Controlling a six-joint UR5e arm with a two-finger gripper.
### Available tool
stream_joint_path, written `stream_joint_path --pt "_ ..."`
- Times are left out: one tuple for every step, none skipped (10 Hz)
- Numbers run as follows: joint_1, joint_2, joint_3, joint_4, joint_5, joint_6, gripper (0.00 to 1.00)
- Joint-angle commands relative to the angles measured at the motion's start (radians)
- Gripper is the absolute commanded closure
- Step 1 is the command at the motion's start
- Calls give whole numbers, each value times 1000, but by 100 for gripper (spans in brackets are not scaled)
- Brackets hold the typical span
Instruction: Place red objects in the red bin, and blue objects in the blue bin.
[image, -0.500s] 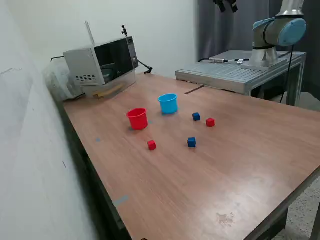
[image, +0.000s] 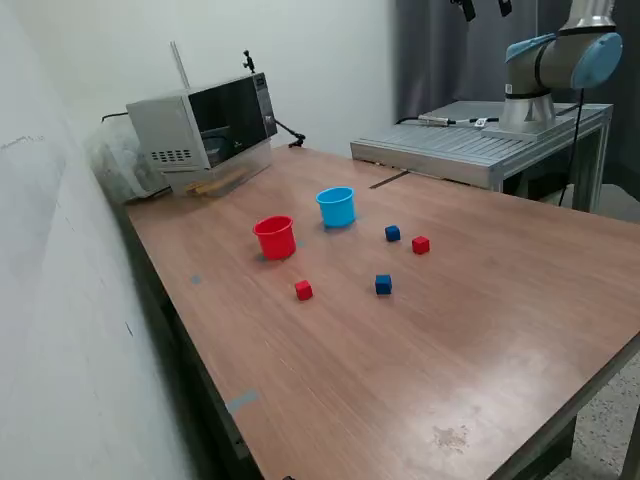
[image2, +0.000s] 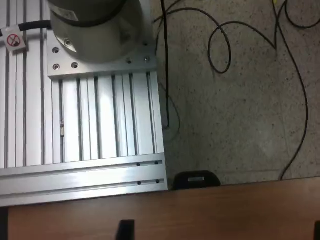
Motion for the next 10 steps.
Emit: stream_joint_path --pt "9 1 -1 -2 3 1 0" --pt "9 1 -1 -2 3 1 0" --pt "11 1 -1 0 3 1 0" --pt "9 1 -3 -2 3 -1 0" --pt "6 4 -13 -5 3 -4 0" --pt "6 5 -17 -13 -1 -5 0" --pt "6 7 -17 -16 6 -5 0" --pt "3 15 -21 -20 3 -5 0" --pt "3 22 -56 -26 6 -5 0" --pt "6 53 -95 -70 7 2 0"
